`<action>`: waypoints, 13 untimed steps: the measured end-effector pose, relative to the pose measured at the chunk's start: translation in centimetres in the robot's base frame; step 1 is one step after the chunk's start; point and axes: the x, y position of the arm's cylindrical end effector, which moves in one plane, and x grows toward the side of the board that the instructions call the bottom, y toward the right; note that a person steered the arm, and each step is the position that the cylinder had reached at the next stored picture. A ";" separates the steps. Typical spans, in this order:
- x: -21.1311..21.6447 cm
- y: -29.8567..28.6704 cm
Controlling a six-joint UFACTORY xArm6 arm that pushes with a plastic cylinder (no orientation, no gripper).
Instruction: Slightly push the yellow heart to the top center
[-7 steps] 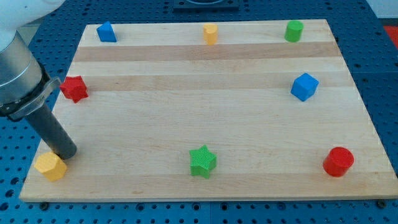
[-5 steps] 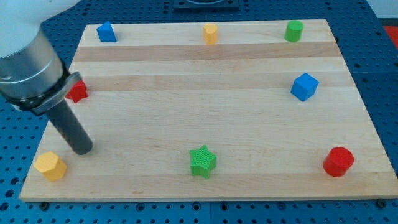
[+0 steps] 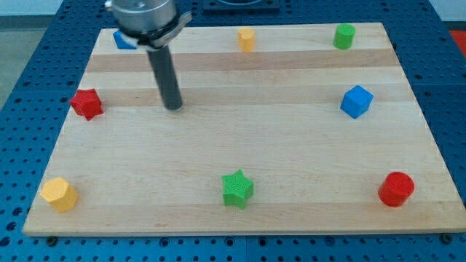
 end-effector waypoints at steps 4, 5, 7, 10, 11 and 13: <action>-10.4 9.7; -11.1 10.2; -13.2 11.5; -10.5 14.2; -7.5 16.6; -5.4 22.9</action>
